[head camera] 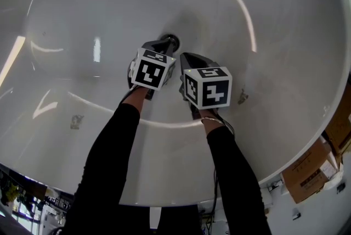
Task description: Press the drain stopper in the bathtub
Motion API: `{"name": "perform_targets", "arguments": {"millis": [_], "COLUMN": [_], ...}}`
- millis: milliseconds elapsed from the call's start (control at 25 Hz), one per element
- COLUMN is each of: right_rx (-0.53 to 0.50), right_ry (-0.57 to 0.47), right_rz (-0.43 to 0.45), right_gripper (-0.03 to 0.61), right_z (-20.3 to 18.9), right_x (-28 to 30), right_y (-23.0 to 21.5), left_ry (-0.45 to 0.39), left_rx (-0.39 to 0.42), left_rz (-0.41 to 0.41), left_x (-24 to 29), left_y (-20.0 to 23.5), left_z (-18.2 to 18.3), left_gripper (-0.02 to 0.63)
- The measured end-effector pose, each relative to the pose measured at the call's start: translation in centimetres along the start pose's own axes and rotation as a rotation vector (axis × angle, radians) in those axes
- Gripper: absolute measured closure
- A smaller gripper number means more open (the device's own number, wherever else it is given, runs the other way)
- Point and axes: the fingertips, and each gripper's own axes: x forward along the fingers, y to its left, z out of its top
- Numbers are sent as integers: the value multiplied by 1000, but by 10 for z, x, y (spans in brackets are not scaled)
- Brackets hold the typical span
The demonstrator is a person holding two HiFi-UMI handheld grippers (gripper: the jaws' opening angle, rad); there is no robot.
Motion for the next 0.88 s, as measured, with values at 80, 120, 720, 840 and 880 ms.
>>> {"name": "perform_targets", "arguments": {"millis": [80, 120, 720, 840, 880], "right_rx": [-2, -5, 6, 11, 12], "right_ry": [2, 2, -14, -17, -18], "right_rz": [4, 6, 6, 3, 3], "right_gripper": [577, 577, 577, 577, 577], "right_z": [-1, -2, -2, -1, -1], "right_x": [0, 1, 1, 1, 1], "right_y": [1, 2, 2, 1, 1], "left_ry": [11, 17, 69, 79, 83], "left_rx": [-4, -6, -32, -42, -41], "left_rz": [3, 5, 61, 68, 69], "left_x": [4, 5, 19, 21, 21], "left_y": [1, 2, 11, 11, 11], "left_z": [-3, -6, -22, -22, -22], "left_gripper": [606, 606, 606, 606, 606]}}
